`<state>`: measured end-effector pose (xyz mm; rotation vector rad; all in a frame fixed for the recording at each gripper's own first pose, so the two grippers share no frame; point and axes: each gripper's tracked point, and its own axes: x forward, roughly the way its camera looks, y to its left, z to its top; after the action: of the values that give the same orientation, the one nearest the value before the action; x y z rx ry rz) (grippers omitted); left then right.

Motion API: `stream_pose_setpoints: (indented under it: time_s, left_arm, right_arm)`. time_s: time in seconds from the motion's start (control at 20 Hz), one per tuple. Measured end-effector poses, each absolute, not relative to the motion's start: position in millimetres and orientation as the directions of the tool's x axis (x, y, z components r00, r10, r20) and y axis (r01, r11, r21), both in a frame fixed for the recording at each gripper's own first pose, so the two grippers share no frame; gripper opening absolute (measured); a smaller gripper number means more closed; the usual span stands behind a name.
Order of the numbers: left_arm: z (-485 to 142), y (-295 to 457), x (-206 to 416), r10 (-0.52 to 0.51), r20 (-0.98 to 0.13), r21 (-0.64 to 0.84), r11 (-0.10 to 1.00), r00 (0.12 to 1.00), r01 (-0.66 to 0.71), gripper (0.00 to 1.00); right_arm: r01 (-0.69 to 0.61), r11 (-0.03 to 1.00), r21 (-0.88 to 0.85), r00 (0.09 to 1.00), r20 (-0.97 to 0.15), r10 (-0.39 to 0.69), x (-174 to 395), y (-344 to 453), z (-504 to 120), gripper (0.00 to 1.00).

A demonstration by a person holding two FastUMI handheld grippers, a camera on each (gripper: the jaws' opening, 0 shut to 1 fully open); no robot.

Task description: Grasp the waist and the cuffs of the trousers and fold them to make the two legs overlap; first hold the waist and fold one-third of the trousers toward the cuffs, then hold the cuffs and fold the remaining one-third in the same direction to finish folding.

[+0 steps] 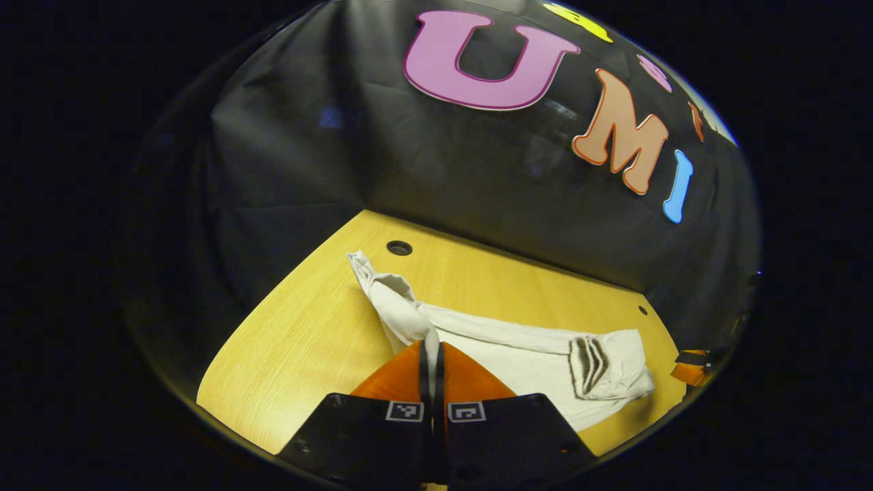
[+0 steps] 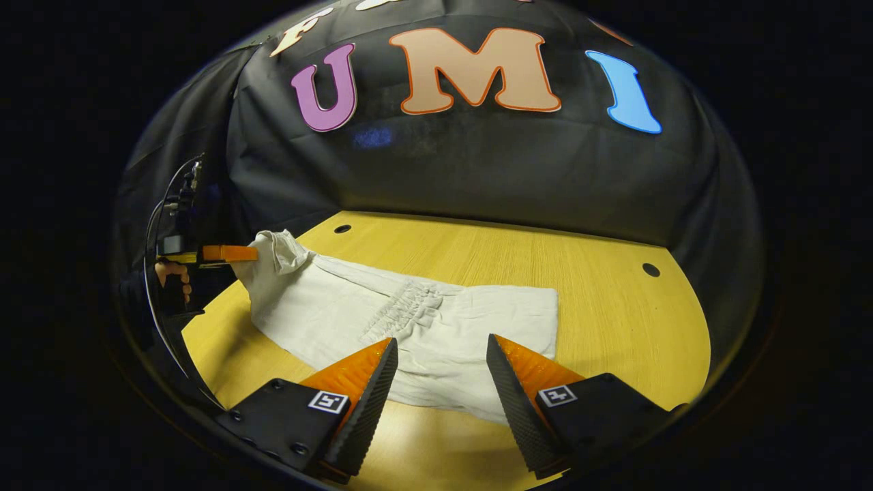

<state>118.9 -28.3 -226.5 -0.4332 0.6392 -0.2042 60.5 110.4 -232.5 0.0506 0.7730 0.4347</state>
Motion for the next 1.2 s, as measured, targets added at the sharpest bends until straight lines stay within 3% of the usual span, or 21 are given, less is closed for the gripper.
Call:
stream_pose_setpoints:
  time_s: [0.6,0.65,0.7,0.75,0.85,0.9,0.95,1.0,1.2]
  left_arm:
    - [-149.3,-137.6,136.9,-0.43,-0.425,-0.473,0.856,0.797,0.21,0.0]
    - [-144.6,-146.6,137.7,-0.44,-0.421,-0.474,0.852,0.793,0.222,0.0]
    - [-140.6,-156.0,136.5,-0.454,-0.413,-0.476,0.847,0.789,0.237,0.0]
    - [-134.7,-165.6,137.3,-0.466,-0.405,-0.476,0.842,0.786,0.254,0.0]
    - [-126.0,-186.3,139.1,-0.491,-0.391,-0.471,0.833,0.778,0.289,0.0]
    - [-123.7,-196.7,139.9,-0.503,-0.389,-0.466,0.83,0.772,0.305,0.0]
    - [-121.5,-206.6,139.6,-0.515,-0.39,-0.462,0.827,0.764,0.321,0.0]
    - [-119.2,-216.8,138.6,-0.529,-0.388,-0.461,0.821,0.755,0.338,0.0]
    - [-103.7,-264.9,138.8,-0.591,-0.362,-0.464,0.785,0.721,0.41,0.0]
  right_arm:
    - [-0.287,0.934,0.215,0.666,-0.656,0.355,55.4,34.3,-230.9,0.86]
    - [-0.282,0.935,0.213,0.669,-0.655,0.351,56.1,29.1,-230.5,0.79]
    - [-0.277,0.937,0.214,0.671,-0.654,0.348,55.6,24.1,-230.4,0.79]
    - [-0.272,0.938,0.215,0.673,-0.654,0.345,55.6,19.7,-230.3,0.86]
    - [-0.263,0.94,0.215,0.678,-0.653,0.339,55.5,10.5,-230.5,0.86]
    - [-0.259,0.941,0.216,0.679,-0.652,0.337,54.2,5.3,-229.7,0.79]
    - [-0.255,0.943,0.215,0.68,-0.653,0.333,54.6,1.5,-229.5,0.79]
    - [-0.251,0.944,0.214,0.683,-0.652,0.33,55.2,-2.5,-230.0,0.86]
    - [-0.223,0.949,0.221,0.688,-0.654,0.314,53.8,-20.0,-231.5,0.86]
